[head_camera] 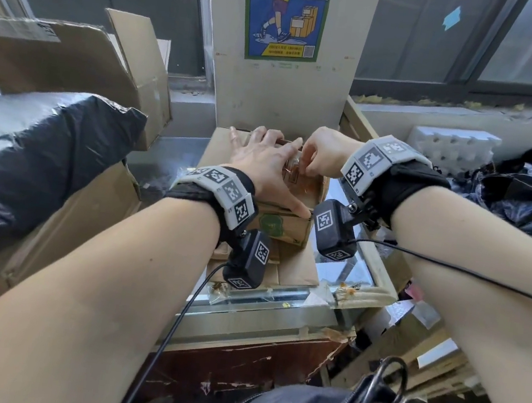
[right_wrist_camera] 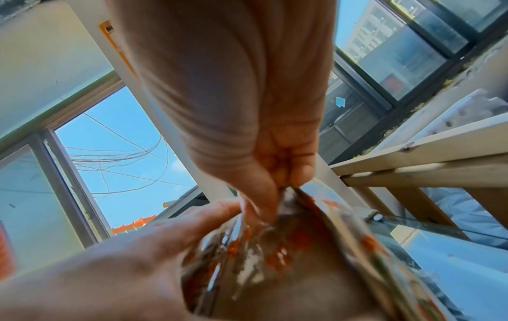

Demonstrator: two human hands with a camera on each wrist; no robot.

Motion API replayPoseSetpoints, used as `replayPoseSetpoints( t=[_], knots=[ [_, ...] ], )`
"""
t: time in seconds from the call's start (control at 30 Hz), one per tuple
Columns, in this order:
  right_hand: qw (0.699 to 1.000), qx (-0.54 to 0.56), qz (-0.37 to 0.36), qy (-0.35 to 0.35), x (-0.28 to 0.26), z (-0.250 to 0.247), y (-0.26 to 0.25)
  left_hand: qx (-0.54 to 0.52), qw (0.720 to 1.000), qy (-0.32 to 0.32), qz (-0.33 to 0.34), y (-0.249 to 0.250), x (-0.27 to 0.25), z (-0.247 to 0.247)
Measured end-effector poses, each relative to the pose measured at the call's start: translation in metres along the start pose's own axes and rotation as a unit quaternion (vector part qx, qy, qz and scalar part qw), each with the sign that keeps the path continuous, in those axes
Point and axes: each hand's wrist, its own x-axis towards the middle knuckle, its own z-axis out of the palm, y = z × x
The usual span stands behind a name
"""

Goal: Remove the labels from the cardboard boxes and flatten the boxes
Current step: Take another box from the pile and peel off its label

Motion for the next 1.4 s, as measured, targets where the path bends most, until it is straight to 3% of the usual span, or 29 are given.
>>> replayPoseSetpoints(
  t=[0.13,0.23,0.4,0.5,0.73,0.87,0.93,1.17,1.3,1.4],
  knots=[
    [0.997,-0.008,-0.003,0.074,-0.005,0.002,0.001,-0.007,1.000,0.006,-0.006,0.000,-0.001,0.001],
    [0.996,-0.082,0.008,0.026,-0.012,-0.005,-0.007,-0.003,1.000,-0.003,0.006,0.006,0.001,-0.003],
    [0.984,-0.173,0.021,-0.041,-0.010,-0.014,-0.005,-0.001,0.996,-0.069,0.060,0.001,0.004,-0.019],
    [0.977,-0.199,0.009,-0.070,-0.007,-0.011,-0.004,-0.007,0.996,-0.059,0.064,0.001,0.004,-0.014],
    [0.994,-0.100,-0.047,-0.020,-0.005,0.002,0.014,-0.047,0.997,-0.036,0.051,-0.007,0.006,-0.001],
    [0.997,-0.032,-0.059,-0.046,-0.010,0.000,0.017,-0.048,0.997,-0.034,0.048,-0.009,0.006,0.001],
    [0.997,-0.042,-0.056,-0.025,-0.013,0.000,0.016,-0.053,0.997,-0.032,0.042,-0.007,0.005,0.001],
    [0.975,-0.133,-0.043,0.172,-0.016,0.012,0.016,-0.056,0.998,-0.012,0.021,0.001,0.006,0.004],
    [0.964,-0.162,-0.071,0.199,-0.022,0.009,0.013,-0.054,0.998,-0.007,0.021,0.003,0.006,0.005],
    [0.976,-0.099,-0.058,0.183,-0.016,0.011,0.012,-0.052,0.998,-0.007,0.019,0.003,0.006,0.005]
  ],
)
